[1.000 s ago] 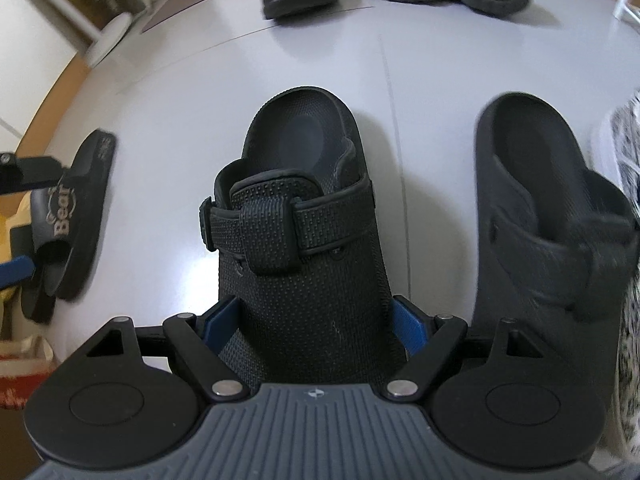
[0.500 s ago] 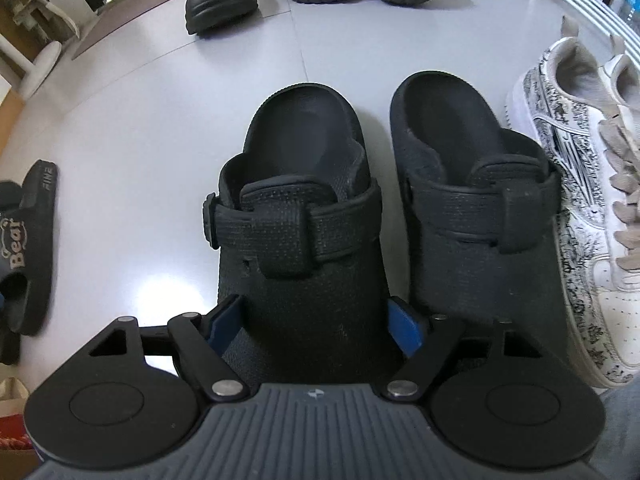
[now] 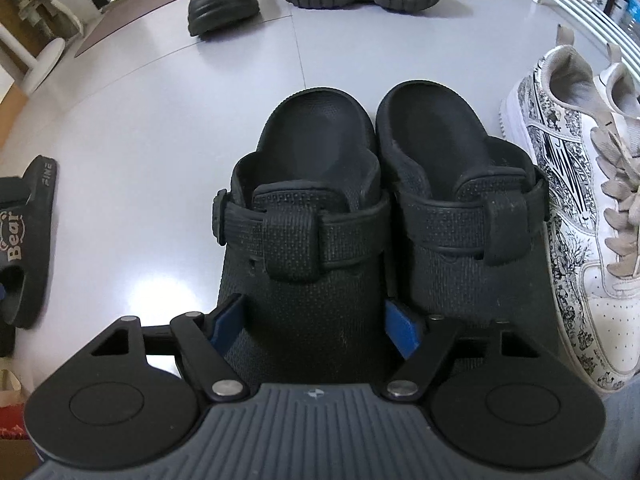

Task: Organize scattered shoes
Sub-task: 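Open the right tool and pull it back from the clog pair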

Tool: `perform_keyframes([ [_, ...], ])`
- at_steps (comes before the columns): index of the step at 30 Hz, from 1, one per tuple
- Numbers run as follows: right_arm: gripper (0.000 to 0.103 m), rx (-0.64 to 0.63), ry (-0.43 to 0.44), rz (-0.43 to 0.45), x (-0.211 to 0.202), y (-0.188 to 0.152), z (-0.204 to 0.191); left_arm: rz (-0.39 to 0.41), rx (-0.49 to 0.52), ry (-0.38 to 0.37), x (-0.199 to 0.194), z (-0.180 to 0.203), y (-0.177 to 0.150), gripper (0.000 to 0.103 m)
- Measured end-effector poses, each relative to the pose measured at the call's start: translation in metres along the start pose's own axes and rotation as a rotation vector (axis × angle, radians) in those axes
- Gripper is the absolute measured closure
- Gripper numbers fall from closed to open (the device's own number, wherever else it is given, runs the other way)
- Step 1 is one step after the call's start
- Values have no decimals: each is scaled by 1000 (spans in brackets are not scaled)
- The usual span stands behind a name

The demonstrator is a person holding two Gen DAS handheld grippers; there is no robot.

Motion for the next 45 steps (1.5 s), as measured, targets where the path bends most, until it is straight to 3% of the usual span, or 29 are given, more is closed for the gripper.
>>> perform_keyframes([
  [10, 25, 12, 19, -11, 4, 3, 4, -14, 15, -12, 1, 4, -3, 12],
  [15, 17, 27, 11, -6, -2, 1, 6, -15, 18, -20, 1, 5, -4, 12],
  [25, 16, -53, 31, 29, -26, 11, 0, -30, 63, -22, 2, 19, -5, 12],
  [30, 16, -42, 36, 70, -59, 22, 22, -71, 178, -46, -3, 45, -11, 12],
  [34, 16, 0, 32, 103, -81, 36, 39, -58, 229, -30, -18, 58, -6, 11],
  [39, 13, -12, 30, 150, -131, 52, 67, -34, 272, -54, -52, 83, 7, 11],
  [43, 11, -16, 67, 133, -167, 67, 89, -4, 338, -38, -79, 122, 12, 9],
  [45, 11, -10, 88, 135, -193, 80, 105, -20, 340, -78, -91, 136, 14, 9],
])
Point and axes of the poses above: each gripper's, at about its wrist camera, not at the fingertips, and x roughly the way its jaws point, z to its right, y to its top, the point moved 2 cm from there along x, roughly the way its jaws point, and after that the axes turned 4 degrees about x, right-handed, at the moved point
